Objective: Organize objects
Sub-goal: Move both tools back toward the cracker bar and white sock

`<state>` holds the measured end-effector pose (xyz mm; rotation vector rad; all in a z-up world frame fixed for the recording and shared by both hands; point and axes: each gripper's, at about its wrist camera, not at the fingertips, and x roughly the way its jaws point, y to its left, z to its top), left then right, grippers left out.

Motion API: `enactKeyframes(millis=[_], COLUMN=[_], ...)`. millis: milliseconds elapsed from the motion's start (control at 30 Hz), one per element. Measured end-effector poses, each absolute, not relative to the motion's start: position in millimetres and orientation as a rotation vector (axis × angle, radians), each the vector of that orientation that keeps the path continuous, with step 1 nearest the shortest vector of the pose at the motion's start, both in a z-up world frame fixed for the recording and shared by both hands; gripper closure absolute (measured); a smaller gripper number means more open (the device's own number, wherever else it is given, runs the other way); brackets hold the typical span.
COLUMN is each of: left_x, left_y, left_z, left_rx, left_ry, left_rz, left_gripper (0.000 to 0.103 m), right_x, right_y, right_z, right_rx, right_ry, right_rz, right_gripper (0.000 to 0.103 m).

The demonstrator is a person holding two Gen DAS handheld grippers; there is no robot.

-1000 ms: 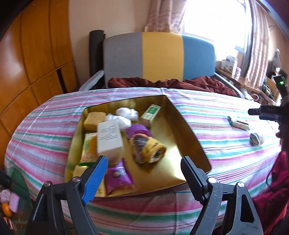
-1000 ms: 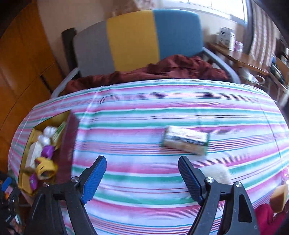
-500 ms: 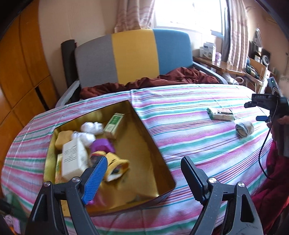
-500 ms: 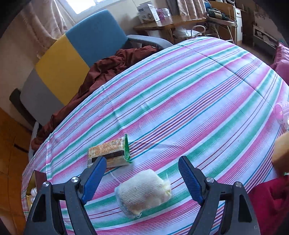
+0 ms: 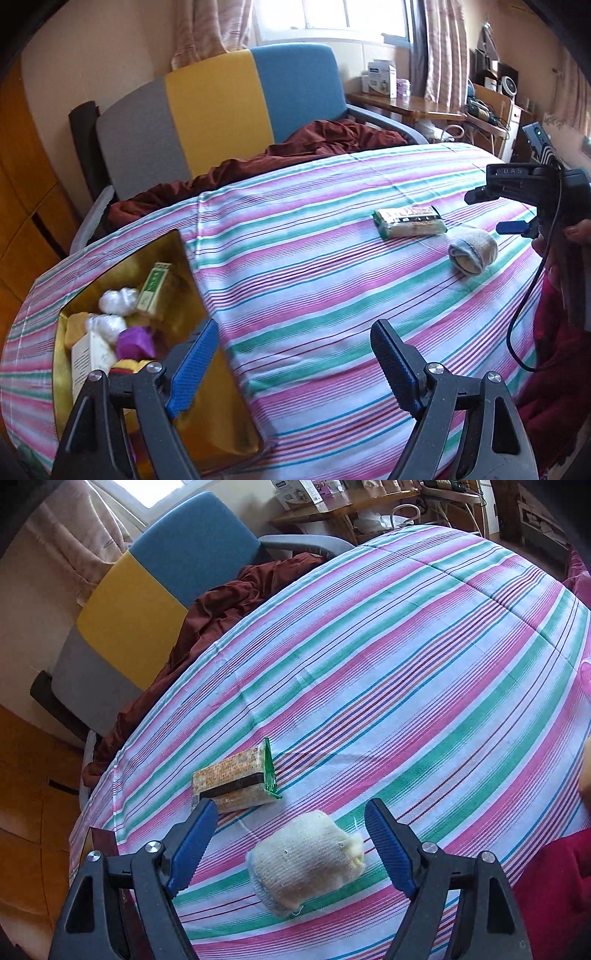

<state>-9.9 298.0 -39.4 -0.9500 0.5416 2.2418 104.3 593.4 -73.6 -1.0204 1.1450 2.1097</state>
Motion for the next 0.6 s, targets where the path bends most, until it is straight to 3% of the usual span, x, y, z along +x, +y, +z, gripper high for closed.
enactKeyframes(millis=[600], left_x=[-47.7], left_y=[439.6], left_z=[-70.8], left_rx=[-0.853], left_ry=[0.783], left_rz=[1.912], left_gripper=[0.018], right_x=[120.2], right_y=[611.3], right_z=[-83.1], right_rx=[-0.929], right_ry=[1.355], right_rz=[2.052], right_gripper=[0.020])
